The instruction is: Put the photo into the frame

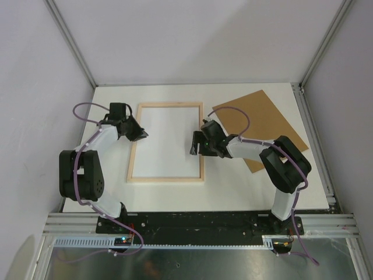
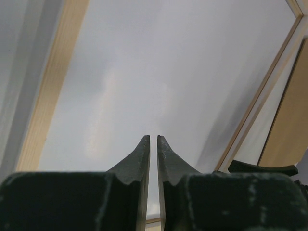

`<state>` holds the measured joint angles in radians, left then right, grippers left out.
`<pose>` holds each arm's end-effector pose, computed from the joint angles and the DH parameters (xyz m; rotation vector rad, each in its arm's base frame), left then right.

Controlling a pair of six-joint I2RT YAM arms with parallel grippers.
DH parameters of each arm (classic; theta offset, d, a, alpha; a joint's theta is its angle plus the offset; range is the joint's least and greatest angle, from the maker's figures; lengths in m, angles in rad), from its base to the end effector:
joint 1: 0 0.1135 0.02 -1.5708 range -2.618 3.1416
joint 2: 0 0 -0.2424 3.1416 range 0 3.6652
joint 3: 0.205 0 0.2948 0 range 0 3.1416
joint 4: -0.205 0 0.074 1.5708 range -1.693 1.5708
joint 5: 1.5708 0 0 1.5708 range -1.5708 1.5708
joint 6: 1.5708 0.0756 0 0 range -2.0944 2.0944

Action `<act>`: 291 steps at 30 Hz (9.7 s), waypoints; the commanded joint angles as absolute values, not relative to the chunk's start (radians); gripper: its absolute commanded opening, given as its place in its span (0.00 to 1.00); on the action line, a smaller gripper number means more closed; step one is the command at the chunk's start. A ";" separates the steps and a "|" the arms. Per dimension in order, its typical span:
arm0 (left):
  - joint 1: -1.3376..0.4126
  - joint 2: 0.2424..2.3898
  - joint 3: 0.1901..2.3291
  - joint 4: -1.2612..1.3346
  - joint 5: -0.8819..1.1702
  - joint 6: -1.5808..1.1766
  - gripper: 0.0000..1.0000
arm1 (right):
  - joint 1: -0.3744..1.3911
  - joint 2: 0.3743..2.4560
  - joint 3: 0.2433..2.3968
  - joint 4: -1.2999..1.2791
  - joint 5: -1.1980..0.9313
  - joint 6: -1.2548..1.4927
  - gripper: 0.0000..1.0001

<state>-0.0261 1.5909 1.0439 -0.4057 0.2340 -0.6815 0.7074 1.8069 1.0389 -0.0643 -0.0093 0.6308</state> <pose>0.3875 -0.0277 0.1367 -0.7395 2.4766 -0.5705 0.3239 0.2778 0.0812 -0.1002 2.4980 0.6092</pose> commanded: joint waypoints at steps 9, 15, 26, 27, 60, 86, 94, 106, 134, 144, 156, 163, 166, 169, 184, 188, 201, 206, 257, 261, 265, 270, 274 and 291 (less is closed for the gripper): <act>-0.067 1.512 1.085 -0.396 0.354 -0.665 0.21 | 0.617 1.674 1.137 -0.248 0.081 0.580 0.80; -0.230 1.541 1.136 -0.379 0.365 -0.703 0.25 | 0.407 1.588 1.134 -0.336 0.170 0.562 0.82; -0.524 1.687 1.270 -0.315 0.388 -0.782 0.29 | 0.102 1.595 1.057 -0.351 0.285 0.561 0.82; -0.534 1.693 1.278 -0.312 0.391 -0.784 0.29 | 0.094 1.594 1.046 -0.351 0.286 0.563 0.82; -0.586 1.855 1.375 -0.281 0.425 -0.804 0.30 | 0.469 1.362 0.628 -0.348 0.216 0.848 0.83; -0.656 2.121 1.591 -0.280 0.363 -0.754 0.45 | -0.240 1.402 0.819 -0.217 0.141 0.593 0.84; -0.666 2.173 1.621 -0.280 0.337 -0.757 0.50 | -0.345 1.528 0.854 -0.167 0.103 0.601 0.85; -0.666 2.215 1.624 -0.281 0.275 -0.760 0.57 | -0.276 1.676 0.892 -0.132 0.034 0.590 0.85; -0.675 2.301 1.752 -0.275 0.439 -0.792 0.59 | -0.171 1.802 0.985 -0.203 -0.212 0.507 0.86; -0.682 2.233 1.770 -0.254 0.491 -0.786 0.59 | -0.143 1.791 0.986 -0.216 -0.251 0.512 0.86; -0.683 2.196 1.780 -0.246 0.505 -0.779 0.59 | -0.114 1.779 0.986 -0.241 -0.252 0.514 0.86; -0.685 2.179 1.787 -0.245 0.509 -0.777 0.59 | -0.109 1.770 0.984 -0.256 -0.255 0.510 0.86; -0.685 2.173 1.796 -0.245 0.515 -0.775 0.59 | -0.110 1.768 0.984 -0.260 -0.256 0.509 0.86; -0.686 2.170 1.803 -0.245 0.523 -0.774 0.59 | -0.110 1.763 0.985 -0.264 -0.257 0.509 0.86; -0.692 2.130 1.804 -0.245 0.531 -0.769 0.59 | -0.083 1.753 0.967 -0.259 -0.267 0.517 0.86; -0.692 2.116 1.783 -0.245 0.525 -0.766 0.59 | -0.043 1.751 0.958 -0.251 -0.259 0.529 0.86; -0.661 1.995 1.601 -0.246 0.485 -0.741 0.59 | 0.147 1.766 0.948 -0.195 -0.256 0.613 0.86; -0.629 1.942 1.494 -0.244 0.471 -0.720 0.59 | 0.220 1.787 0.948 -0.166 -0.255 0.648 0.86; -0.545 1.801 1.273 -0.056 0.526 -0.786 0.62 | 0.265 1.792 0.947 -0.149 -0.298 0.625 0.86; -0.544 1.759 1.301 -0.015 0.558 -0.825 0.62 | 0.264 1.779 0.947 -0.151 -0.325 0.625 0.86; -0.545 1.737 1.327 0.017 0.590 -0.862 0.59 | 0.270 1.760 0.947 -0.145 -0.369 0.634 0.86; -0.544 1.750 1.358 0.024 0.613 -0.889 0.54 | 0.285 1.732 0.947 -0.134 -0.405 0.651 0.86; -0.545 1.758 1.356 0.015 0.604 -0.896 0.48 | 0.300 1.714 0.948 -0.131 -0.408 0.655 0.86; -0.543 1.796 1.388 -0.255 0.541 -0.765 0.24 | 0.343 1.665 0.958 -0.173 -0.260 0.605 0.86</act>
<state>-0.5064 1.7931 1.3277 -0.2340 0.4755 -0.8108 0.2775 1.6817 0.9764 -0.0357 -0.2432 0.6102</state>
